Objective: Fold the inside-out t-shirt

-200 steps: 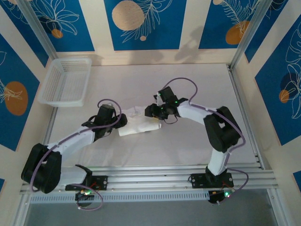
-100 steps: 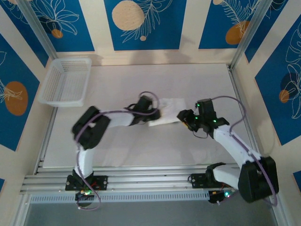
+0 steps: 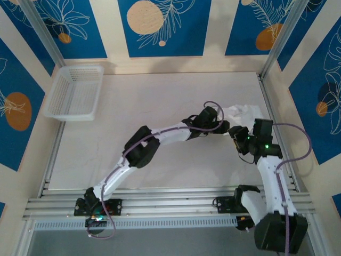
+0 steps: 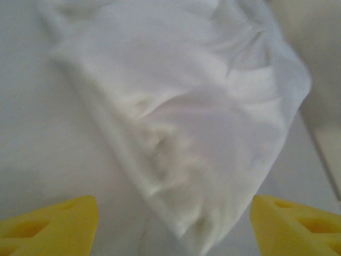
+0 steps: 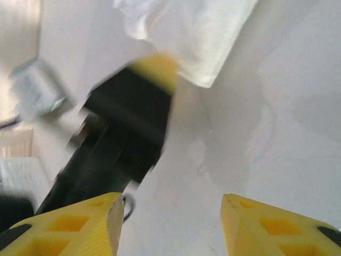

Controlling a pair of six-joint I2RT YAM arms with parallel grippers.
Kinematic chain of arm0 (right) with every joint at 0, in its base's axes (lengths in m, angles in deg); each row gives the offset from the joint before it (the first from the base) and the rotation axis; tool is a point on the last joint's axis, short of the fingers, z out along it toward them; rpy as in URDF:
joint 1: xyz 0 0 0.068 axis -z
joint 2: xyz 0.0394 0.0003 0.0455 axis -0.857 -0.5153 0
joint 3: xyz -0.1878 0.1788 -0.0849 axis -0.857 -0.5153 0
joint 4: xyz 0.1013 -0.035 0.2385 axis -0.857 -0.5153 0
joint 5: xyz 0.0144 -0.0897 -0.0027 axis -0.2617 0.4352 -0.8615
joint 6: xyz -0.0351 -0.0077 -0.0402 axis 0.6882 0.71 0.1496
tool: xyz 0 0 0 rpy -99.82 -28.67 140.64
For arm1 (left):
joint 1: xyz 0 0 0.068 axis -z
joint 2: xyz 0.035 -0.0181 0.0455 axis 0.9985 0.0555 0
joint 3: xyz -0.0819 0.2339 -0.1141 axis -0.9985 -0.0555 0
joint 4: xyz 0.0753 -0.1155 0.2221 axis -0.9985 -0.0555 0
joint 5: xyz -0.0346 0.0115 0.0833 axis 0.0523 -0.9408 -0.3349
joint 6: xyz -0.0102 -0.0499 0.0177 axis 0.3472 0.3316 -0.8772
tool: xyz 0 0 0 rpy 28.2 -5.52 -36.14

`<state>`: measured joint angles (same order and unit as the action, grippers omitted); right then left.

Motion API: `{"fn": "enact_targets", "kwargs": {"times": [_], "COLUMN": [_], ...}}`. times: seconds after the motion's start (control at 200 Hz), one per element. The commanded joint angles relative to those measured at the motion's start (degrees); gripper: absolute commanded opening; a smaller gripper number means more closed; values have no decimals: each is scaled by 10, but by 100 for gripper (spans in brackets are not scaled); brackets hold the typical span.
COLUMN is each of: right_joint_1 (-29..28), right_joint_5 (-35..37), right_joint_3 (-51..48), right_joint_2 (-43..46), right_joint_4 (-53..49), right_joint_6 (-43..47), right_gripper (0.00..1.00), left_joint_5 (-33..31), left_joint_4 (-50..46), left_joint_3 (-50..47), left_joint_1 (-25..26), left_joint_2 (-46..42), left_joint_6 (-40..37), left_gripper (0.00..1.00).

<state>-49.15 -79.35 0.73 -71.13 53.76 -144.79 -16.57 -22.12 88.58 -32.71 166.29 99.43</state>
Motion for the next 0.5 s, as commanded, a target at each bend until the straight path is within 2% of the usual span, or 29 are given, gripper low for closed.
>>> {"fn": "enact_targets", "kwargs": {"times": [0.0, 0.105, 0.185, 0.335, 0.495], "right_joint_1": [31, 43, 53, 64, 63], "right_joint_5": [-46, -43, -49, -6, 30], "right_joint_3": [24, 47, 66, 123, 225], "right_joint_2": [-63, -154, -229, -355, -483], "right_joint_4": [17, 71, 115, 153, 125], "right_joint_6": [43, 59, 66, 79, 98], "right_gripper": [51, 52, 49, 43, 37], "left_joint_5": [-35, -36, -44, -94, -142], "left_joint_4": [49, 103, 95, 34, 18], "left_joint_3": [-144, -331, -434, -559, -660], "left_joint_1": [-38, -69, -84, -86, -86], "left_joint_2": [-167, -314, -418, -577, -668], "left_joint_6": [-47, -65, -95, -142, -128], "left_gripper": [77, 78, 78, 78, 77]}}
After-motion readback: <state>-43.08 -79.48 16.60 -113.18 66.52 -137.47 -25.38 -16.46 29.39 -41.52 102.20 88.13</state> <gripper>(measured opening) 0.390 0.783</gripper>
